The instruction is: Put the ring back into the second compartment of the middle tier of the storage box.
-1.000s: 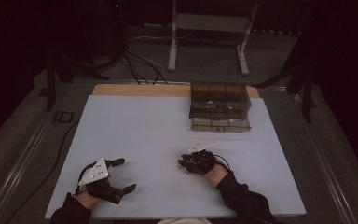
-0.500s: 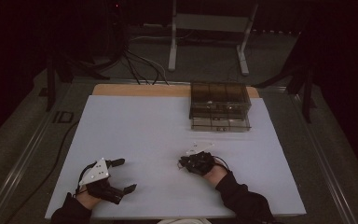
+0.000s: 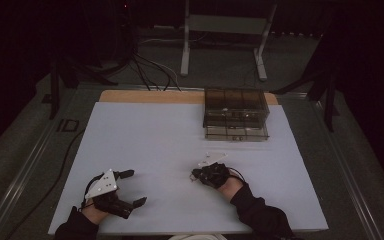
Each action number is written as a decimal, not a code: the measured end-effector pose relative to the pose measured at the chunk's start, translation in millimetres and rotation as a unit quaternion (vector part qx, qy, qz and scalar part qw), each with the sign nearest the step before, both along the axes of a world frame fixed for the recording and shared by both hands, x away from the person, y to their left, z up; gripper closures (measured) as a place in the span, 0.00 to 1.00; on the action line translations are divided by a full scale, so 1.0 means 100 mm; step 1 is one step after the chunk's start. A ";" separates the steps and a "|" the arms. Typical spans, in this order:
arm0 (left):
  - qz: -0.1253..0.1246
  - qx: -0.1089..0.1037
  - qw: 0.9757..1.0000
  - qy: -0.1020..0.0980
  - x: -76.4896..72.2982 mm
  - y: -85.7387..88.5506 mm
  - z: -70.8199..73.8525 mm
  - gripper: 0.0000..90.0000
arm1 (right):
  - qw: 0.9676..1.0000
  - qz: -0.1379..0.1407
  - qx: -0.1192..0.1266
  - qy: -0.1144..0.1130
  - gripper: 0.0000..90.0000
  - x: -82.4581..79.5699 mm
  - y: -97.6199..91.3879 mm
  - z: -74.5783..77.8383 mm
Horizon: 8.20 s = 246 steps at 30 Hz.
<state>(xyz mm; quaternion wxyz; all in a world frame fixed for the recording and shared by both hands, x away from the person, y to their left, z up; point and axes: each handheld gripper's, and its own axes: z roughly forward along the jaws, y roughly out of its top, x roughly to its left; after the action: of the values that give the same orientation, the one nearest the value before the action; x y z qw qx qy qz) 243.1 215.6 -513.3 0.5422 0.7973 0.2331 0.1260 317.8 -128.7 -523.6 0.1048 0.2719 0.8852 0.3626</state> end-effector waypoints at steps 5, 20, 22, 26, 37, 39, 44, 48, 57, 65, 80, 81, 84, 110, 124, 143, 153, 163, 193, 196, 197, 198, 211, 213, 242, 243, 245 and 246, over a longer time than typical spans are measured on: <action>0.001 -0.001 1.000 0.001 0.00 0.00 0.00 0.01 | 1.000 0.000 -0.003 -0.003 0.97 -0.01 0.01 0.01; 0.000 -0.002 1.000 -0.001 0.00 0.00 0.00 0.01 | 1.000 0.000 0.000 -0.002 0.97 -0.01 -0.02 0.05; 0.000 -0.003 1.000 -0.001 0.00 0.00 0.01 0.01 | 1.000 -0.001 0.003 -0.001 0.97 -0.01 -0.03 0.06; 0.001 -0.002 1.000 -0.001 0.00 0.00 0.00 0.01 | 1.000 0.001 0.003 -0.001 0.97 -0.02 -0.03 0.08; 0.002 -0.002 1.000 0.000 0.00 0.00 0.00 0.01 | 1.000 0.005 0.007 0.004 0.97 -0.04 -0.04 0.14; 0.002 -0.003 1.000 -0.002 0.00 0.00 0.01 0.01 | 1.000 0.007 0.008 0.001 0.97 -0.04 -0.04 0.16; 0.002 -0.002 1.000 -0.001 0.00 0.00 0.01 0.01 | 1.000 0.008 0.012 0.000 0.97 -0.05 -0.06 0.20; 0.002 -0.003 1.000 -0.004 0.00 0.00 0.01 0.01 | 1.000 0.008 0.011 0.002 0.97 -0.06 -0.07 0.21; 0.003 -0.001 1.000 -0.004 0.00 0.00 0.01 0.01 | 1.000 0.006 0.013 -0.003 0.97 -0.05 -0.12 0.30; 0.002 0.001 1.000 -0.003 0.00 0.00 0.00 0.01 | 1.000 0.008 0.012 -0.005 0.97 -0.05 -0.15 0.36; 0.003 0.000 1.000 -0.003 0.00 0.00 0.01 0.01 | 1.000 0.005 0.016 -0.011 0.97 -0.03 -0.19 0.45; 0.003 -0.001 1.000 -0.004 0.00 0.00 0.01 0.01 | 1.000 0.005 0.016 -0.012 0.97 -0.03 -0.20 0.45; 0.003 0.001 1.000 -0.003 0.00 0.00 0.00 0.01 | 1.000 0.004 0.016 -0.013 0.97 -0.02 -0.21 0.46; 0.004 0.000 1.000 -0.002 0.01 0.00 0.00 0.01 | 0.999 -0.014 0.027 -0.028 0.97 0.05 -0.35 0.65; 0.005 -0.001 1.000 -0.001 0.01 0.00 0.00 0.01 | 0.998 -0.028 0.034 -0.037 0.97 0.10 -0.44 0.76; 0.005 0.001 1.000 -0.001 0.01 0.00 -0.01 0.01 | 0.996 -0.055 0.044 -0.051 0.97 0.18 -0.61 0.89; 0.005 0.003 1.000 -0.003 0.00 0.00 0.00 0.01 | 0.995 -0.071 0.047 -0.060 0.97 0.22 -0.72 0.95; 0.006 0.005 1.000 -0.004 0.00 0.00 0.00 0.01 | 0.993 -0.083 0.048 -0.066 0.97 0.26 -0.79 1.00; 0.006 0.004 1.000 -0.003 0.00 0.00 0.00 0.01 | 0.986 -0.131 0.056 -0.084 0.97 0.49 -0.98 1.18; 0.006 0.005 1.000 -0.002 0.01 0.00 -0.01 0.01 | 0.985 -0.136 0.058 -0.085 0.97 0.51 -1.01 1.20; 0.006 0.004 1.000 -0.001 0.01 0.00 -0.01 0.01 | 0.985 -0.139 0.058 -0.086 0.97 0.52 -1.02 1.20; 0.006 0.003 1.000 -0.001 0.00 0.00 0.00 0.01 | 0.985 -0.141 0.058 -0.086 0.97 0.53 -1.02 1.21; 0.006 0.004 1.000 -0.003 0.00 0.00 -0.01 0.01 | 0.980 -0.171 0.061 -0.085 0.97 0.69 -1.09 1.22; 0.006 0.005 1.000 -0.002 0.00 0.00 -0.01 0.01 | 0.979 -0.176 0.062 -0.083 0.97 0.71 -1.09 1.21; 0.006 0.005 1.000 -0.002 0.00 0.00 -0.01 0.01 | 0.970 -0.229 0.057 -0.058 0.97 1.04 -1.18 0.97; 0.006 0.004 1.000 -0.002 0.00 0.01 0.00 0.01 | 0.969 -0.233 0.056 -0.059 0.97 1.05 -1.18 0.95; 0.007 0.003 1.000 -0.004 0.00 0.01 0.00 0.01 | 0.968 -0.235 0.058 -0.058 0.96 1.07 -1.19 0.94; 0.007 0.003 1.000 -0.004 0.00 0.01 0.00 0.01 | 0.968 -0.237 0.059 -0.058 0.96 1.08 -1.19 0.93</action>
<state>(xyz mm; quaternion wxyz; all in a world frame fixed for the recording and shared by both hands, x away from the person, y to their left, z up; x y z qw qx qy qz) 243.2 216.5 -513.5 0.5398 0.7969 0.2360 0.1338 425.7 -247.5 -430.3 0.2222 0.4583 0.7650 0.3942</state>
